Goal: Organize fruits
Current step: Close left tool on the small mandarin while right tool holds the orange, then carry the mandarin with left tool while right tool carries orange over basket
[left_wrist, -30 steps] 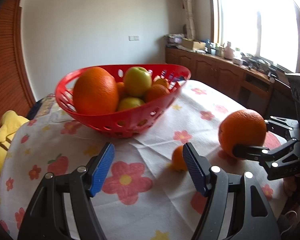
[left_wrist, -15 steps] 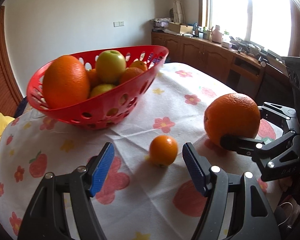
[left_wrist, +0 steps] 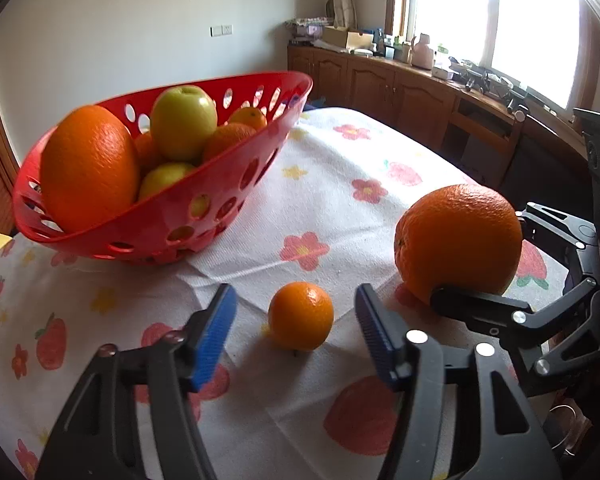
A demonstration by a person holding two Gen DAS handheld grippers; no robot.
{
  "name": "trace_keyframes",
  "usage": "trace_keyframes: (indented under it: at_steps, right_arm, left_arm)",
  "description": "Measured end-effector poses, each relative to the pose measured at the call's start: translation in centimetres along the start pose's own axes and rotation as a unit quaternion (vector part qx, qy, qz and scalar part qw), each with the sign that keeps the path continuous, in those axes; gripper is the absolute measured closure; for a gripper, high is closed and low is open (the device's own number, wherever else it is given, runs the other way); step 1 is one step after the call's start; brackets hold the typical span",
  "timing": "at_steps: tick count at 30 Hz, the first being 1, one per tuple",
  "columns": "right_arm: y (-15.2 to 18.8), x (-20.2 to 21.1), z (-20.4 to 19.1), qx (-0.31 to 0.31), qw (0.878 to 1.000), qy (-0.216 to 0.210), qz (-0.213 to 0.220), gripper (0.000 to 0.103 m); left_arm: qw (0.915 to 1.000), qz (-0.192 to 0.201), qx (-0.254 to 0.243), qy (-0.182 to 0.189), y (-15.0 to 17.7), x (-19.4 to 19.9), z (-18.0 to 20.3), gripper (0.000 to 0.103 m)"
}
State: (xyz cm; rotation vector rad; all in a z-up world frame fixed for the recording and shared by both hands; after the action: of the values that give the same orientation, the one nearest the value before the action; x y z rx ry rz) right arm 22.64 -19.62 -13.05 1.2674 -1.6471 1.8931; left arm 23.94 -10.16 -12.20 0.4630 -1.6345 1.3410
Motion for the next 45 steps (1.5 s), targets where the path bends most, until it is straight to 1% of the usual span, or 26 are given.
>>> trace_keyframes:
  at_steps: [1,3,4,7,8,20,23,24,28,39,45]
  right_arm:
    - [0.0,0.0,0.0,0.0,1.0,0.0,0.0,0.016]
    - [0.0,0.0,0.0,0.0,1.0,0.0,0.0,0.016]
    - [0.0,0.0,0.0,0.0,1.0,0.0,0.0,0.016]
    - [0.0,0.0,0.0,0.0,1.0,0.0,0.0,0.016]
    - [0.0,0.0,0.0,0.0,1.0,0.0,0.0,0.016]
    - [0.0,0.0,0.0,0.0,1.0,0.0,0.0,0.016]
    - [0.0,0.0,-0.1,0.0,1.0,0.0,0.0,0.016]
    - [0.0,0.0,-0.1,0.0,1.0,0.0,0.0,0.016]
    - [0.0,0.0,-0.1,-0.001,1.0,-0.001,0.0,0.016]
    - [0.0,0.0,-0.1,-0.001,1.0,0.0,-0.001,0.016]
    - [0.0,0.0,-0.1,-0.001,1.0,0.0,-0.001,0.016]
  left_arm:
    - [1.0,-0.004,0.001,0.002,0.0,-0.1,0.0,0.049]
    - [0.9999,-0.01,0.001,0.004,0.3,-0.4,0.1,0.054]
    - [0.9999,-0.01,0.0,0.006,0.3,-0.4,0.3,0.059]
    - [0.9998,-0.016,-0.001,0.012,0.5,-0.6,0.6,0.068]
    - [0.9998,-0.016,-0.002,0.012,0.6,-0.7,0.6,0.069]
    - [0.9997,-0.021,-0.009,0.007,0.3,-0.9,0.9,0.07]
    - [0.9998,-0.019,-0.003,0.004,0.3,-0.8,0.7,0.071]
    - [0.9999,-0.016,0.0,-0.001,0.4,-0.6,0.6,0.071]
    - [1.0,0.0,0.005,0.001,0.3,0.6,0.3,0.071]
    - [0.9981,0.061,0.007,-0.008,-0.5,6.2,-0.5,0.071]
    - [0.9964,0.081,0.012,-0.018,-1.0,8.2,-1.6,0.071]
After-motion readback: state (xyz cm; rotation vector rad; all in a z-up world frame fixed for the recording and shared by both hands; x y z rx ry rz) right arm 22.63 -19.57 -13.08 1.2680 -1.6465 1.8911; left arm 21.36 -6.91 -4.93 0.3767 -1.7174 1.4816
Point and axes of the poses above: each gripper's, at about its wrist camera, not at the fingertips, and x roughly against the way its jaws point, z to its right, y to its underside, the point moved 5 cm from there along -x, roughly the way its jaws point, and after that the axes turned 10 degrees about -z, right-handed, at the moved point
